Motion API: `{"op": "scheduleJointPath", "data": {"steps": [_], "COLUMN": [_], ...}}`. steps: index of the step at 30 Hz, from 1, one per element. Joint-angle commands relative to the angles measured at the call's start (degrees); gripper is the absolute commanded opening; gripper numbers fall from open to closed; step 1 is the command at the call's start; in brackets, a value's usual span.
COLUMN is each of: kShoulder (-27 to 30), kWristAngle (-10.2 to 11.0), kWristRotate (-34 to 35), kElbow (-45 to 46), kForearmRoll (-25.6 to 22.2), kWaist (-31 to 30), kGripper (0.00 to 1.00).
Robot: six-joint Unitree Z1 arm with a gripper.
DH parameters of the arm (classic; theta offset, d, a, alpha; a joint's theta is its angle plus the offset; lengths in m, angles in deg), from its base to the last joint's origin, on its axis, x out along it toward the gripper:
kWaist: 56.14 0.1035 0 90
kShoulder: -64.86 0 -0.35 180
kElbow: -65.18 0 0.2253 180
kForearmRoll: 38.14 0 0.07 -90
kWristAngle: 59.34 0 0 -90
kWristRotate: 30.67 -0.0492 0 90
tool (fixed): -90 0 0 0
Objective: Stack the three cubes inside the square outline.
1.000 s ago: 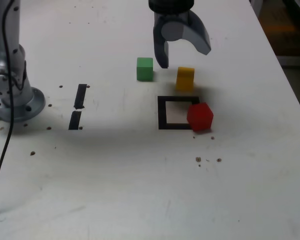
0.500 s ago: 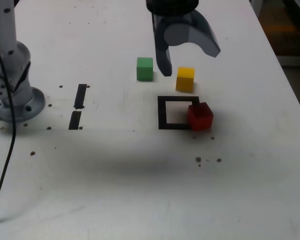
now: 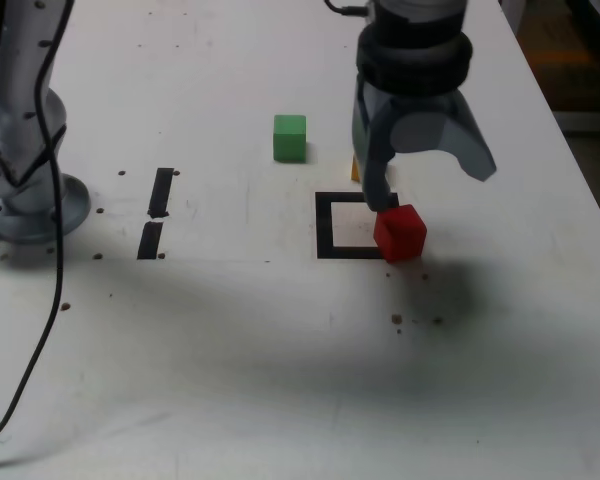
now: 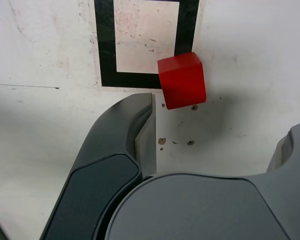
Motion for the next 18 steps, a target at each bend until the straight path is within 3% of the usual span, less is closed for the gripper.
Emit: {"op": "scheduleJointPath", "data": {"steps": [1, 9, 18], "kShoulder": [-0.6, -1.1, -6.1], "kWristAngle": [-0.3, -1.2, -3.4], "kWristRotate": [0.4, 3.0, 4.3], "kElbow": [-0.7, -0.5, -2.1], "kForearmRoll": [-1.6, -3.9, -3.5], "kWaist": [0.1, 0.0, 0.2], "kGripper": [0.90, 0.89, 0.89]}}
